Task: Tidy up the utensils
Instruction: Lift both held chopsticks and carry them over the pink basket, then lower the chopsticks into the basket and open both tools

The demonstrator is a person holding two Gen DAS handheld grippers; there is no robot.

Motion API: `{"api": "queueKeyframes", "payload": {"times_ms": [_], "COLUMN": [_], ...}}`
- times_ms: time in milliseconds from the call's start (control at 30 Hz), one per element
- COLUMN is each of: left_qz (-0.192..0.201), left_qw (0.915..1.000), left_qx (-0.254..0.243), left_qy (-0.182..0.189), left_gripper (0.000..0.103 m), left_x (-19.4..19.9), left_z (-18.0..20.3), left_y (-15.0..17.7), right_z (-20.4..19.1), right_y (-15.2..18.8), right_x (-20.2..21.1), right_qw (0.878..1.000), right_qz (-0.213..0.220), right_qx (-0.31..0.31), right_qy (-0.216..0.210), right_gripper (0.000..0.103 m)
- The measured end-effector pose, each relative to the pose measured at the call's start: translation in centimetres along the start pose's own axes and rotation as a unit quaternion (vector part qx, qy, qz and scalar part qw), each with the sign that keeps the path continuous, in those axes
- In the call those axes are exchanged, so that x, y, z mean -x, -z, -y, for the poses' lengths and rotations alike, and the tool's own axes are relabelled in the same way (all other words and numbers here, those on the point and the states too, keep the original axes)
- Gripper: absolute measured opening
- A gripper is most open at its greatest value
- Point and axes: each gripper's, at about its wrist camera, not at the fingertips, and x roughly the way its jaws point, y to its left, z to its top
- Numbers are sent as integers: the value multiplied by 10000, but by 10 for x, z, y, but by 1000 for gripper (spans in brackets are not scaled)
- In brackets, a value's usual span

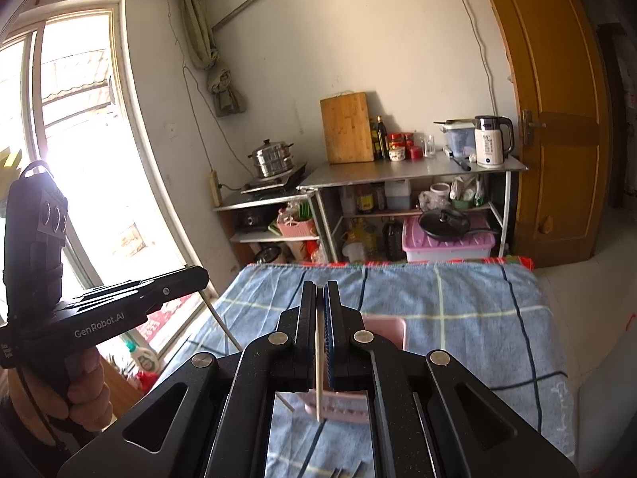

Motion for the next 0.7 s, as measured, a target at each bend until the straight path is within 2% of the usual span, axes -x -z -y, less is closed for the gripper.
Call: {"api": "queueKeyframes", "payload": {"times_ms": [200,367,700], "left_qz": [86,40,-403], "left_qw": [9999,9997,9987], "left_qx": [100,230,288], "left_qy": [-86,-68,-123], "left_gripper": [4,4,4], "left_x": [-17,-35,-75], "left_z": [-9,-21,-29], "left_y": [-14,-8,36], "right_z": [6,12,17], "right_y": [-10,-4,35], "right_x": [-19,-36,-70], "right_qw": [9999,9998,9986], "right_qz": [130,100,-498], "right_qx": [-44,-109,-170], "right_qy": [72,118,58], "right_gripper": [4,4,4]}}
